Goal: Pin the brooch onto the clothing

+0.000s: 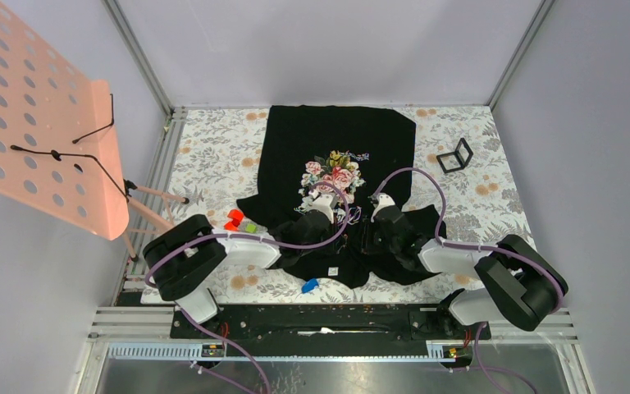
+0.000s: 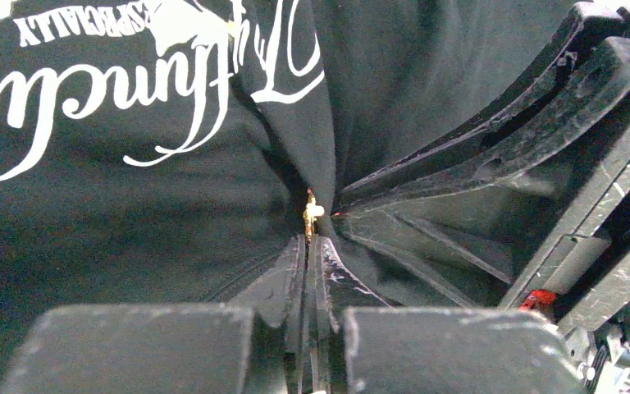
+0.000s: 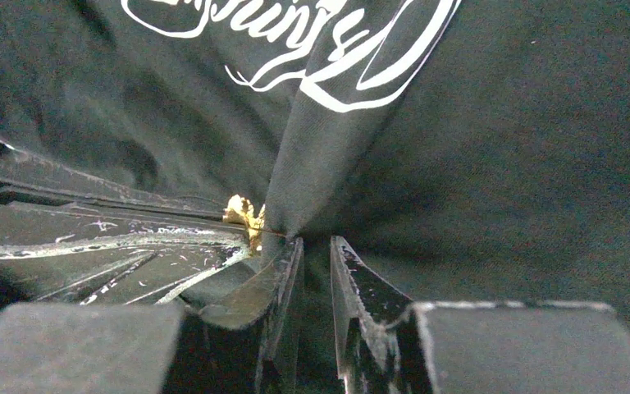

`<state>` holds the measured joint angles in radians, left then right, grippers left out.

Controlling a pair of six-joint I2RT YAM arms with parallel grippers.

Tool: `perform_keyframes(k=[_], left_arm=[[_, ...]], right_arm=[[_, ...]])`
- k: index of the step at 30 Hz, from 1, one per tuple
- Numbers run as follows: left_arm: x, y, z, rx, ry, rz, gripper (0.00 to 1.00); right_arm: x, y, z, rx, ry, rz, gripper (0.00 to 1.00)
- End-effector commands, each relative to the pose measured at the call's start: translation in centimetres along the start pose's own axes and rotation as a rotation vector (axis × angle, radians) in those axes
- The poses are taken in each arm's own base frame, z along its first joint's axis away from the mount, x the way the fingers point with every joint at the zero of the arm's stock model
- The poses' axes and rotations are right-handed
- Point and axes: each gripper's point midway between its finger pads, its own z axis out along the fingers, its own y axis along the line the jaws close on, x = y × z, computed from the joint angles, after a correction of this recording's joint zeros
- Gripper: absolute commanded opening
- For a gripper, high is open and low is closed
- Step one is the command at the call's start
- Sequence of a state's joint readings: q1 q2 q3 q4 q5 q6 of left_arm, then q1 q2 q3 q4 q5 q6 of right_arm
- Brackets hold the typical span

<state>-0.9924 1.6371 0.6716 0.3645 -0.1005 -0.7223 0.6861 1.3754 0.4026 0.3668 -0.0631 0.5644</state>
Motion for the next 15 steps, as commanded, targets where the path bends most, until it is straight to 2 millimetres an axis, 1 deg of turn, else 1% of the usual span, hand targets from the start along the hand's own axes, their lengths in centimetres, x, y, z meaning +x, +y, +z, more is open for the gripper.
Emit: perform_keyframes(k=[1, 5, 7, 13, 15], left_arm=[[-0.97, -1.77, -0.27, 0.085, 0.006, 0.063, 0.0], [-1.28, -1.41, -0.13, 0.084, 0.011, 0.074, 0.0], [-1.12, -1.72, -0.25, 0.109, 0.028, 0.081, 0.0], [-0.92, -1.52, -0.07, 0.126, 0.059, 0.092, 0.0], [-0.79, -1.42, 0.03, 0.126, 0.071, 0.096, 0.0]], right_arm=[[-0.1, 1.04, -0.01, -0.068, -0.011, -0.031, 0.25], [-0.16, 1.1, -0.15, -0.075, -0.015, -0.041, 0.24], [-0.09, 1.16, -0.16, -0.08, -0.015, -0.044, 0.24], [-0.19, 1.46, -0.27, -0.103, -0.026, -0.054, 0.22], [-0.19, 1.6, -0.31, -0.111, -0.027, -0.059, 0.2]])
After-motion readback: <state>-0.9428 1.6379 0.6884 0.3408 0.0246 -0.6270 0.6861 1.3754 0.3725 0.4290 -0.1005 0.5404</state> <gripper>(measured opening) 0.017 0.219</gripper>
